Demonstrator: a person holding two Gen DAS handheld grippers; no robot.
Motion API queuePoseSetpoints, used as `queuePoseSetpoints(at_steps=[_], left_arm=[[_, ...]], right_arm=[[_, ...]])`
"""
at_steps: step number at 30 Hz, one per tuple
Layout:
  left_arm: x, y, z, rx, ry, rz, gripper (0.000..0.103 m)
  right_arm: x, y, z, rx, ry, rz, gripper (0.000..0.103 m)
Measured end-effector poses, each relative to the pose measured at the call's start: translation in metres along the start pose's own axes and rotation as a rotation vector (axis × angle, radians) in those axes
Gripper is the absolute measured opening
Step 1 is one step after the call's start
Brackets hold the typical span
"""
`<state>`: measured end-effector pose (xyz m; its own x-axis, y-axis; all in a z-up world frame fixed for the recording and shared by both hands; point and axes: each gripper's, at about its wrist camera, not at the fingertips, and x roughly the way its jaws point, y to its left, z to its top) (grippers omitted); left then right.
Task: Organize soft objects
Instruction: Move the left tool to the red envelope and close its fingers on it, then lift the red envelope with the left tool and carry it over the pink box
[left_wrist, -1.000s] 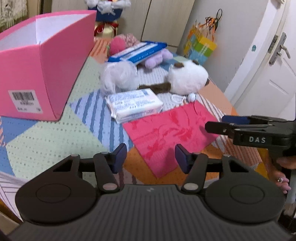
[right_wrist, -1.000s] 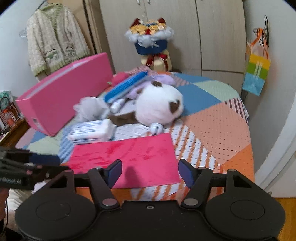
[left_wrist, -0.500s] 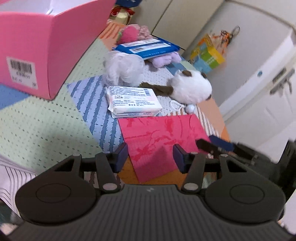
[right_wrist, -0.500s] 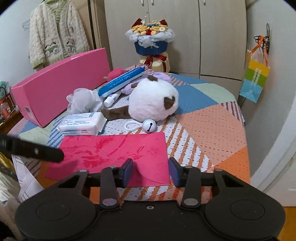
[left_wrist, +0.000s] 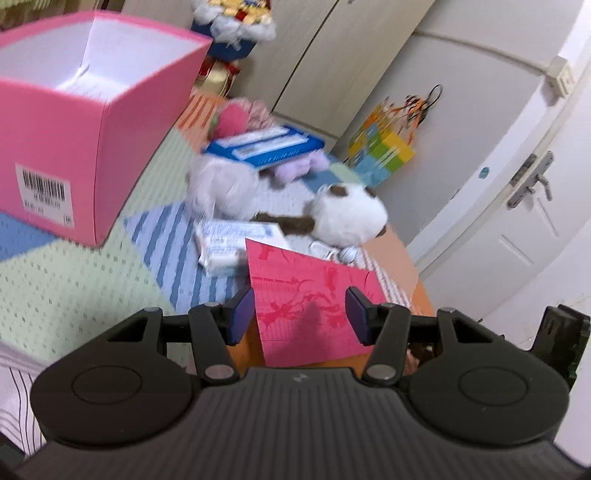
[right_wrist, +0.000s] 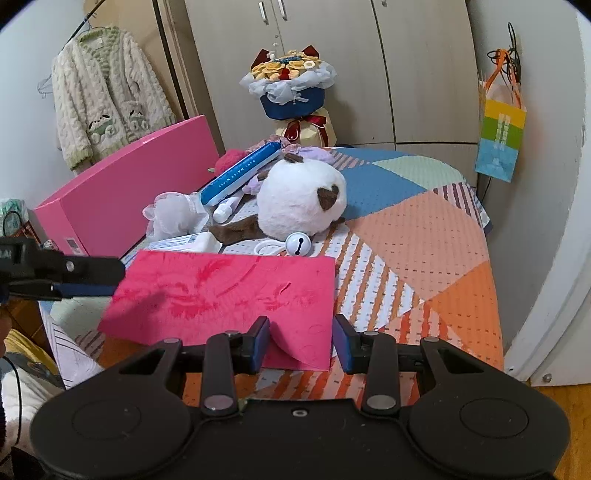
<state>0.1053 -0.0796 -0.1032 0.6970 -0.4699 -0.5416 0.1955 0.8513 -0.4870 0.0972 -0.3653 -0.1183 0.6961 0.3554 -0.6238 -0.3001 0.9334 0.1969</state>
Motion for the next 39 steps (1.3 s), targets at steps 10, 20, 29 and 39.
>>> queuePoseSetpoints(at_steps=[10, 20, 29, 39], left_arm=[[0.001, 0.02, 0.007, -0.035, -0.007, -0.074, 0.052], [0.015, 0.03, 0.016, -0.016, 0.007, -0.011, 0.052], [0.026, 0.04, 0.009, -0.041, 0.06, 0.014, 0.054], [0.028, 0.038, 0.007, 0.02, 0.074, 0.072, 0.03]], right_arm=[[-0.002, 0.009, -0.009, -0.007, -0.015, -0.008, 0.046], [0.002, 0.034, -0.012, -0.082, -0.015, -0.01, 0.062], [0.003, 0.042, -0.012, -0.165, 0.005, -0.022, 0.067], [0.015, 0.037, -0.001, -0.112, 0.016, 0.042, 0.082]])
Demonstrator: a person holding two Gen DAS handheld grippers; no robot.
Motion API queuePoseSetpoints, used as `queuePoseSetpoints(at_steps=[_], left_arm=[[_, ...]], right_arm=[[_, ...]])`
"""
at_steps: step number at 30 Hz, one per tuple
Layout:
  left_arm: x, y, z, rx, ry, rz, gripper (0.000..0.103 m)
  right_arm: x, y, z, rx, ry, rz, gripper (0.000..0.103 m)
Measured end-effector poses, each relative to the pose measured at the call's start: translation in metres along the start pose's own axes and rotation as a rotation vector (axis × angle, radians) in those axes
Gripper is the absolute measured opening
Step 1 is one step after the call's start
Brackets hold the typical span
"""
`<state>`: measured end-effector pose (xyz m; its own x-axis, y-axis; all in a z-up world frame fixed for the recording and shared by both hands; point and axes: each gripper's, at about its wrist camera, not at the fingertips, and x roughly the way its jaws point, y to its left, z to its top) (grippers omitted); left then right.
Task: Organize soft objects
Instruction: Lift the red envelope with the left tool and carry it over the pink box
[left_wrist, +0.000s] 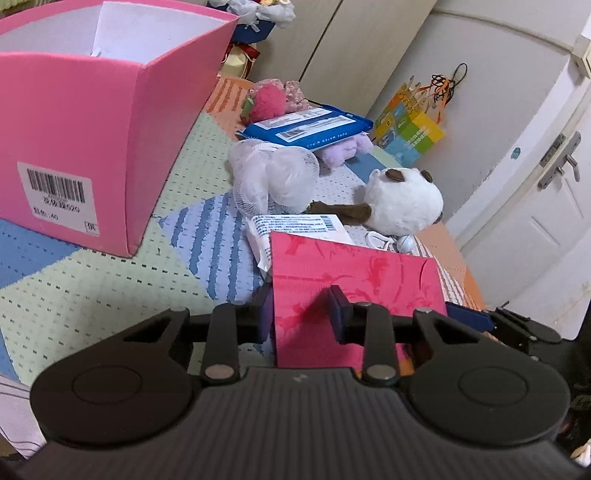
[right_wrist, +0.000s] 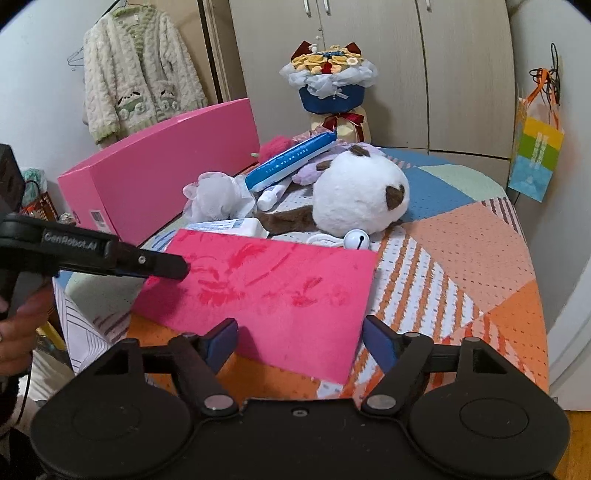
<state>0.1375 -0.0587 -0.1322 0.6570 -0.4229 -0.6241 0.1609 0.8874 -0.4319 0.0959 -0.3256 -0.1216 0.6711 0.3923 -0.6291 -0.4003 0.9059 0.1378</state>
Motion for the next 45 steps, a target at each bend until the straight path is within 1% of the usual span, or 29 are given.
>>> queuePoseSetpoints(at_steps=[1, 3, 5, 7, 9, 12, 14, 17, 20, 24, 28, 33, 40, 45], left_arm=[[0.0, 0.0, 0.0, -0.001, 0.002, 0.005, 0.029], [-0.001, -0.003, 0.0, 0.003, 0.005, 0.021, 0.029], [-0.003, -0.008, -0.001, 0.015, 0.001, 0.044, 0.029], [-0.004, -0.012, -0.003, 0.021, 0.008, 0.053, 0.029], [-0.007, -0.015, -0.004, 0.028, 0.023, 0.048, 0.029], [-0.014, -0.019, -0.004, 0.054, 0.027, 0.056, 0.029], [-0.02, -0.02, -0.003, 0.067, 0.039, 0.045, 0.03], [-0.03, -0.022, 0.0, 0.089, 0.072, 0.028, 0.032], [-0.043, -0.024, 0.002, 0.128, 0.064, 0.038, 0.032], [-0.066, -0.023, 0.007, 0.152, 0.053, 0.033, 0.032], [-0.088, -0.018, 0.009, 0.171, 0.053, 0.049, 0.032], [-0.119, 0.002, 0.011, 0.162, 0.071, 0.056, 0.032], [-0.164, 0.031, 0.012, 0.148, 0.081, 0.076, 0.032], [-0.194, 0.046, 0.027, 0.173, 0.058, 0.115, 0.032]], right_arm=[[0.002, 0.002, 0.0, -0.006, 0.0, -0.005, 0.083], [0.004, 0.009, -0.002, -0.03, -0.007, -0.041, 0.08], [0.003, 0.011, -0.002, -0.008, -0.02, -0.077, 0.069], [0.0, 0.009, -0.002, 0.027, -0.033, -0.096, 0.061], [-0.003, 0.006, -0.001, 0.065, -0.038, -0.112, 0.06], [-0.011, 0.004, 0.0, 0.102, -0.05, -0.109, 0.06], [-0.019, 0.007, 0.004, 0.123, -0.052, -0.095, 0.067], [-0.029, 0.021, 0.01, 0.089, -0.048, -0.119, 0.073], [-0.038, 0.035, 0.015, 0.066, -0.03, -0.124, 0.077], [-0.046, 0.053, 0.021, 0.047, 0.002, -0.138, 0.077], [-0.05, 0.074, 0.028, 0.032, 0.046, -0.156, 0.076], [-0.057, 0.106, 0.034, -0.02, 0.074, -0.149, 0.075], [-0.072, 0.155, 0.045, -0.106, 0.073, -0.103, 0.075], [-0.077, 0.184, 0.06, -0.146, 0.06, -0.055, 0.075]])
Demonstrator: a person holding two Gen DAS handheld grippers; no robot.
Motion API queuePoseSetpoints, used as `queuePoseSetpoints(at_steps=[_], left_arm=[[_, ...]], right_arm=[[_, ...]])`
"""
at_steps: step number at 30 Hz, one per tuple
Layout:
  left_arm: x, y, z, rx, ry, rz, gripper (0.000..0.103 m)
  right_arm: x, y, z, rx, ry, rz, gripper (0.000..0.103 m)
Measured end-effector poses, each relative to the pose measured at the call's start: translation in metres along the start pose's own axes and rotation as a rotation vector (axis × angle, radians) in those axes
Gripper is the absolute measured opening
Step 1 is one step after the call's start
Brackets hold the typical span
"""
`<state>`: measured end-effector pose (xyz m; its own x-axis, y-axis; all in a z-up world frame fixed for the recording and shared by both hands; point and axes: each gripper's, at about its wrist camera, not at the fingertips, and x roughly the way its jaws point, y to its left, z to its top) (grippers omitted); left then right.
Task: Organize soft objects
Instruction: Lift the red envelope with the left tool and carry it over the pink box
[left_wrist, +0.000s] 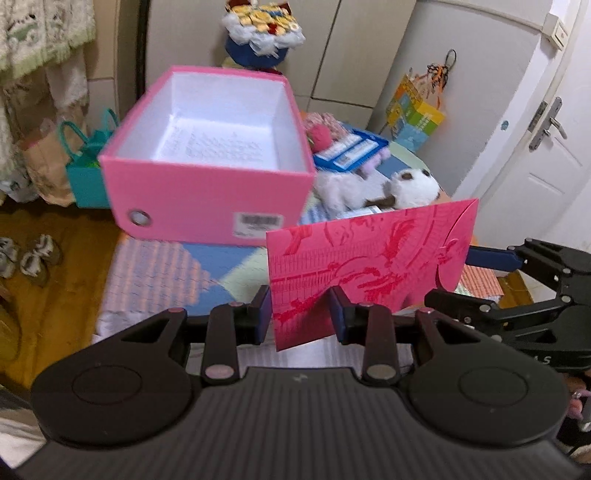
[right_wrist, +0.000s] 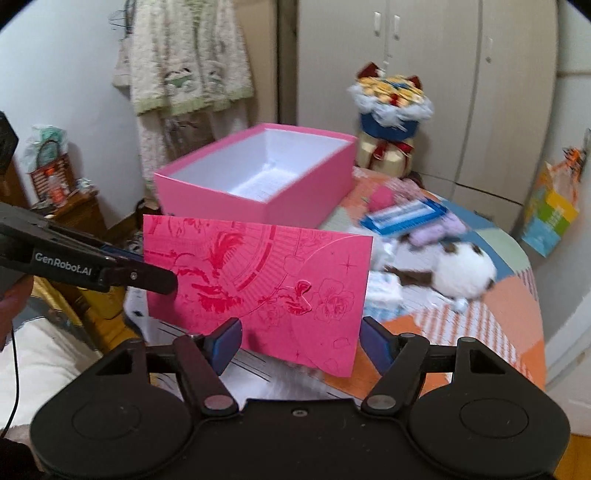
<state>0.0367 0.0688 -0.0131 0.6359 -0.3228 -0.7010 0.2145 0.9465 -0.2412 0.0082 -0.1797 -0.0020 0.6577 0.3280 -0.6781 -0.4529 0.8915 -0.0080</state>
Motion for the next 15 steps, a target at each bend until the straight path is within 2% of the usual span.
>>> queuePoseSetpoints(at_steps=[7, 15], left_arm=[[-0.02, 0.026, 0.038, 0.015, -0.088, 0.047, 0.032], [-0.01, 0.046, 0.092, 0.019, -0.179, 0.092, 0.033]], right_arm=[[0.007, 0.021, 0.042, -0.037, -0.071, 0.035, 0.076], [0.044, 0.014, 0.104, -0.029, -0.148, 0.031, 0.076]])
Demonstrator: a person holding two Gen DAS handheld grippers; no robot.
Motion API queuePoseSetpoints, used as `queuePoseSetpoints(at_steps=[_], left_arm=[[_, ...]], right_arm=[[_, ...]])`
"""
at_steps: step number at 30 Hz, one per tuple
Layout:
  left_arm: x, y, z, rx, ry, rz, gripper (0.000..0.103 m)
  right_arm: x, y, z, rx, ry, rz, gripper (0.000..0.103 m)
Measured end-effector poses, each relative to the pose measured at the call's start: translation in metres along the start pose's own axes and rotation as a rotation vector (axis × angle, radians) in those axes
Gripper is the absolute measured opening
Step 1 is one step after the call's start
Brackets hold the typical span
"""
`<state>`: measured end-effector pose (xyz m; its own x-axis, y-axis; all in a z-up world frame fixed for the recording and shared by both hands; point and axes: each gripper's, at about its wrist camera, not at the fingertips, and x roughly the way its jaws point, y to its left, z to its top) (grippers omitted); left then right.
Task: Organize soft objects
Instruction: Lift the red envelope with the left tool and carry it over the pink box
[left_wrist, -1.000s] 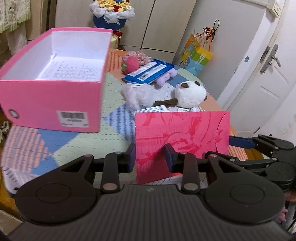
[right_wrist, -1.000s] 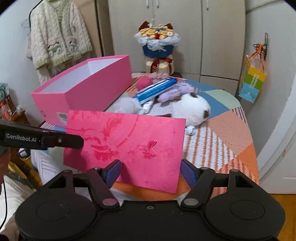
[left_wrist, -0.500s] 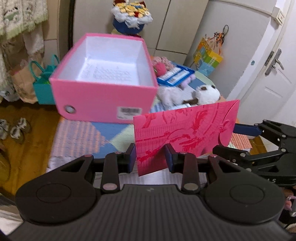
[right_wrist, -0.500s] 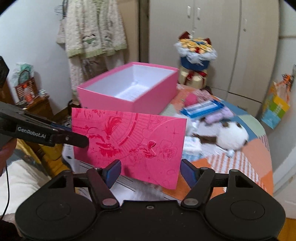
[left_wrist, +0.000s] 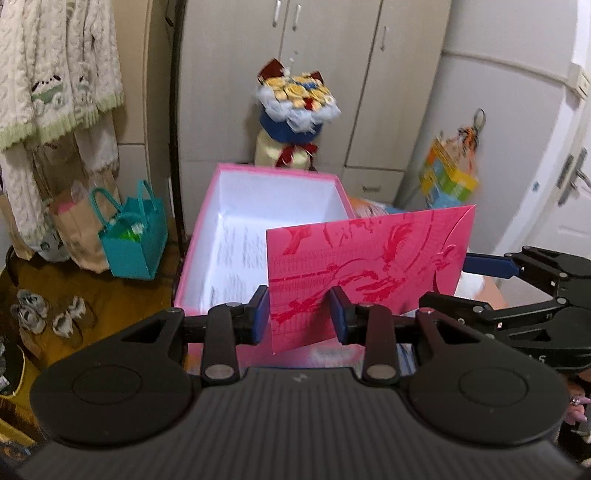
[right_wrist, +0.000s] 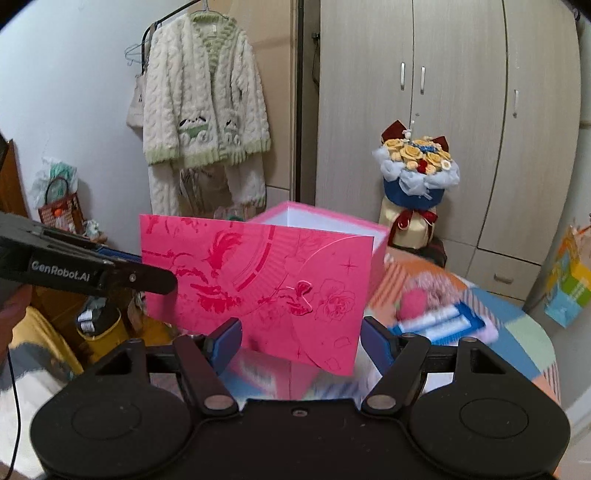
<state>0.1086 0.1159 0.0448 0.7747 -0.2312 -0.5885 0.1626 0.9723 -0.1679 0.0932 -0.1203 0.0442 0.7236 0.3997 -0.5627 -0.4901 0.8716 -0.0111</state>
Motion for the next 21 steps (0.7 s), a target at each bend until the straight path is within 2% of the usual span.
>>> queuePoseSetpoints(at_steps=[6, 12, 17, 21], left_arm=[[0.045, 0.021, 0.03, -0.033, 0.012, 0.034, 0.034], [0.088, 0.04, 0.034, -0.066, 0.084, 0.054, 0.034], [0.106, 0.045, 0.026, -0.068, 0.152, 0.004, 0.034], [0.119, 0.047, 0.021, -0.058, 0.204, -0.011, 0.034]], right_arm=[[0.051, -0.022, 0.036, -0.01, -0.009, 0.046, 0.075], [0.116, -0.042, 0.062, -0.09, 0.059, 0.089, 0.075], [0.153, -0.049, 0.068, -0.17, 0.107, 0.113, 0.075], [0.167, -0.057, 0.068, -0.2, 0.124, 0.136, 0.075]])
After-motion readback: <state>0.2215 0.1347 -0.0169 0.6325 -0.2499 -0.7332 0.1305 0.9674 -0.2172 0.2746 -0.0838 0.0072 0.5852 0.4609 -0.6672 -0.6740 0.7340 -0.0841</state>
